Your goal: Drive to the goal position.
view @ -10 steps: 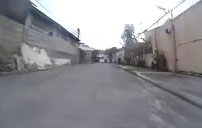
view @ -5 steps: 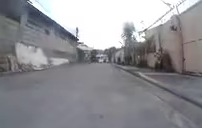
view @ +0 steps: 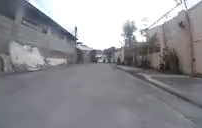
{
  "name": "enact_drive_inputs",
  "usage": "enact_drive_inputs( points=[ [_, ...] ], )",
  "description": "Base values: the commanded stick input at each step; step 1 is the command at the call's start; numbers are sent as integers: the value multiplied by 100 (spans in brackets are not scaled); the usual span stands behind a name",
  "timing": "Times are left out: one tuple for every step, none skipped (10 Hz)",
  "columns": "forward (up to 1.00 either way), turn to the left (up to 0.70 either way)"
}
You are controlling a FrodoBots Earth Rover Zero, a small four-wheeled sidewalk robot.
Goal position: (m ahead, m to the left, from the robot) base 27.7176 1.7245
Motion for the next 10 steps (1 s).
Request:
enact_drive_inputs(
  points=[
    [100, 0],
    [100, 0],
    [100, 0],
    [100, 0],
    [100, 0],
    [100, 0],
    [100, 0],
    [100, 0],
    [100, 0],
    [100, 0]
  ],
)
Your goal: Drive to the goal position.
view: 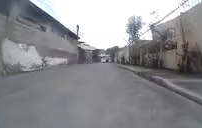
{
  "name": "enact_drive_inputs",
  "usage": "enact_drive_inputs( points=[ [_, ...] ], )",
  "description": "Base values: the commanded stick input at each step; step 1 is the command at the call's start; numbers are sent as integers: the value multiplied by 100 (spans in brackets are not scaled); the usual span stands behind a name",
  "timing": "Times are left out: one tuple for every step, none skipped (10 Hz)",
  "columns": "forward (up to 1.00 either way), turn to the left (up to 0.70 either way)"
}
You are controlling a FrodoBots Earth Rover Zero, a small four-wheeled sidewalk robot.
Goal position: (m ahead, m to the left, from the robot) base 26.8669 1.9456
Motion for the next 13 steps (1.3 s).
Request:
enact_drive_inputs(
  points=[
    [100, 0],
    [100, 0],
    [100, 0],
    [100, 0],
    [100, -10],
    [100, -40],
    [100, -40],
    [100, -39],
    [100, -14],
    [100, 0],
    [100, 0],
    [100, 0],
    [100, -14]
  ],
)
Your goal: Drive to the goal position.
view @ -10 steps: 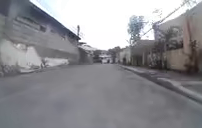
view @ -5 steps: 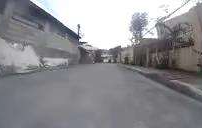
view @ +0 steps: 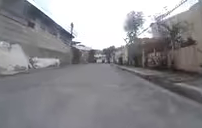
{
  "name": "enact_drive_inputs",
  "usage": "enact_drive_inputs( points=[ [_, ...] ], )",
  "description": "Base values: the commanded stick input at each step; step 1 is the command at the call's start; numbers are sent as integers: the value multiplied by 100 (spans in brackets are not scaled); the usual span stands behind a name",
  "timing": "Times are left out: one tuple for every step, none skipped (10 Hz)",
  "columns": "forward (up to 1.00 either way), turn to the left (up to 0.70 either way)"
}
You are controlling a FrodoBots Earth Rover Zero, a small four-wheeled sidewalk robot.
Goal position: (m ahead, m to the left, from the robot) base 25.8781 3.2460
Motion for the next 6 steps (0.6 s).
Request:
enact_drive_inputs(
  points=[
    [100, -29],
    [100, -40],
    [100, -40],
    [100, -14],
    [100, 0],
    [100, 0]
  ],
)
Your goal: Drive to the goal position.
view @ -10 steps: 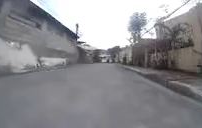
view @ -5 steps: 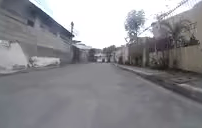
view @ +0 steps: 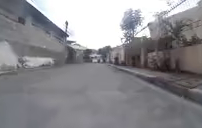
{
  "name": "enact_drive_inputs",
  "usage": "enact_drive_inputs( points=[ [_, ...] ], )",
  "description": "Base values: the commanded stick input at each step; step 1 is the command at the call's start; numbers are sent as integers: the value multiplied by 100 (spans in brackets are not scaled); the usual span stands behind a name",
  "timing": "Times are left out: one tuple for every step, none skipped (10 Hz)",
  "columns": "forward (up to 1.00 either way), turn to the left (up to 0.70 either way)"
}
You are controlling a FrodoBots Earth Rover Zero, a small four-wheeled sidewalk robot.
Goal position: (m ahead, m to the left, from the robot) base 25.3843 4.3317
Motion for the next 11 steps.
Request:
enact_drive_inputs(
  points=[
    [100, 0],
    [100, 0],
    [100, 0],
    [100, 0],
    [100, 0],
    [100, 0],
    [100, 0],
    [100, 0],
    [100, 0],
    [100, 0],
    [100, 0]
  ],
)
